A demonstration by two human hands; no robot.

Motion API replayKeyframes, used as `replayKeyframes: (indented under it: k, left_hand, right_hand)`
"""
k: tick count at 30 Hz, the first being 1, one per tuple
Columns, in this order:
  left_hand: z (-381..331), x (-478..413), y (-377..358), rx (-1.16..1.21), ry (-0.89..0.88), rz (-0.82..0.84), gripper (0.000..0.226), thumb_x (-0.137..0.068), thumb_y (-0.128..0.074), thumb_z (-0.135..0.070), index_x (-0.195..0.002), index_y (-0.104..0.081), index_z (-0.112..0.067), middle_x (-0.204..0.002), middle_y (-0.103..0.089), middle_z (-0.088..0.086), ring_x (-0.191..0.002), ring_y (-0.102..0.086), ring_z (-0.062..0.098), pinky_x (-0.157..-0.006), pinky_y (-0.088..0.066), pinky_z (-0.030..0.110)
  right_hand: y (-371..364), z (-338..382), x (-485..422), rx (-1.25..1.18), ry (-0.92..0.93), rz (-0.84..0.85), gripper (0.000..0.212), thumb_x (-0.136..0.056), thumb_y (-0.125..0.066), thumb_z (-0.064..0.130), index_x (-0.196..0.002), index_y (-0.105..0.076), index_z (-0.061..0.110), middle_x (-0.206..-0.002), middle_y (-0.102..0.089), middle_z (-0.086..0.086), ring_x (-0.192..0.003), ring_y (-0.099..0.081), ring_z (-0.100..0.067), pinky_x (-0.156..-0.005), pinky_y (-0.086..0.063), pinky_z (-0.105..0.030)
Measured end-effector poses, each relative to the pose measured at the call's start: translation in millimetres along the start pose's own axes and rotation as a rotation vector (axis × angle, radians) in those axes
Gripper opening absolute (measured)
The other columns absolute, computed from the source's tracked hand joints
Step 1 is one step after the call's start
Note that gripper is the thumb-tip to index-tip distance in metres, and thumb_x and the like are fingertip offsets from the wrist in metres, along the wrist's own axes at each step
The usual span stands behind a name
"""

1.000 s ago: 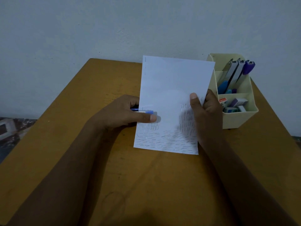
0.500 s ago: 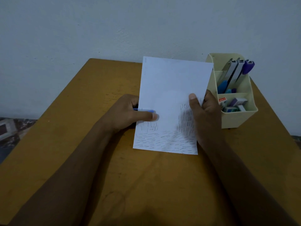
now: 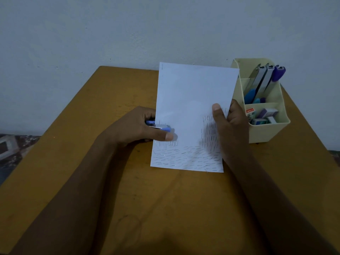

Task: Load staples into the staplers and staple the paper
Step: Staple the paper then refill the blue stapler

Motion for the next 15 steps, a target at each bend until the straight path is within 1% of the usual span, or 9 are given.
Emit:
replayKeyframes:
  k: [1,2,5,8,10,13,15]
  left_hand:
    - [0,1,-1,-0.01,0.008,0.025,0.027,-0.067,-0.078,-0.036,-0.09,-0.071,-0.022,-0.093,-0.075,-0.008,-0.073,-0.068,0.015,-0.056,-0.047,0.02]
    - [1,1,-2,-0.018,0.018,0.044,0.027,-0.067,-0.075,-0.034,-0.091,-0.072,-0.022,-0.094,-0.075,-0.008,-0.073,-0.067,0.016,-0.055,-0.046,0.019]
    - [3,2,-1,-0.039,0.024,0.074,0.034,-0.069,-0.073,-0.033,-0.098,-0.072,-0.016,-0.1,-0.074,-0.006,-0.073,-0.061,0.025,-0.052,-0.042,0.018]
    - [6,2,1,-0.053,0.033,0.089,0.031,-0.071,-0.072,-0.034,-0.097,-0.072,-0.018,-0.103,-0.074,-0.008,-0.071,-0.059,0.032,-0.051,-0.041,0.015]
    - [7,1,2,-0.075,0.033,0.097,0.035,-0.072,-0.071,-0.035,-0.1,-0.072,-0.014,-0.106,-0.073,-0.009,-0.069,-0.058,0.035,-0.051,-0.04,0.015]
    - [10,1,5,-0.096,0.035,0.095,0.039,-0.075,-0.07,-0.035,-0.101,-0.07,-0.006,-0.105,-0.073,-0.008,-0.064,-0.055,0.03,-0.051,-0.039,0.015]
    - [11,1,7,-0.1,0.039,0.081,0.038,-0.076,-0.07,-0.034,-0.098,-0.07,-0.003,-0.102,-0.074,-0.006,-0.061,-0.053,0.027,-0.05,-0.039,0.015]
  right_hand:
    - [0,0,0,0.004,0.001,0.002,0.018,-0.096,-0.049,0.025,-0.113,-0.054,0.02,-0.108,-0.061,0.014,-0.1,-0.058,0.001,-0.086,-0.047,-0.009]
    - [0,0,0,0.006,0.0,0.005,0.02,-0.097,-0.049,0.025,-0.115,-0.054,0.019,-0.11,-0.062,0.012,-0.102,-0.059,-0.001,-0.088,-0.048,-0.013]
    - [0,1,1,0.02,0.002,0.005,0.023,-0.097,-0.049,0.025,-0.117,-0.055,0.016,-0.116,-0.063,0.007,-0.107,-0.058,-0.006,-0.092,-0.048,-0.02]
    - [0,2,1,0.032,0.006,-0.005,0.023,-0.096,-0.049,0.025,-0.117,-0.055,0.016,-0.114,-0.062,0.009,-0.103,-0.058,-0.002,-0.089,-0.047,-0.014]
    - [1,1,1,0.033,0.005,-0.007,0.021,-0.096,-0.049,0.026,-0.115,-0.055,0.018,-0.11,-0.061,0.012,-0.099,-0.057,0.002,-0.086,-0.046,-0.009]
    - [0,1,0,0.025,0.008,-0.005,0.016,-0.097,-0.049,0.024,-0.112,-0.054,0.021,-0.104,-0.06,0.017,-0.096,-0.056,0.009,-0.083,-0.045,-0.004]
    - [1,1,0,0.021,0.014,-0.01,0.017,-0.096,-0.049,0.024,-0.113,-0.055,0.02,-0.105,-0.06,0.017,-0.097,-0.057,0.008,-0.084,-0.046,-0.005]
Point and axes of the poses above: each hand's wrist, its own x-axis away from the middle knuckle, its own y-axis out of the back of the hand, z = x × y, the point moved 10 cm from there along -x, towards the middle knuckle
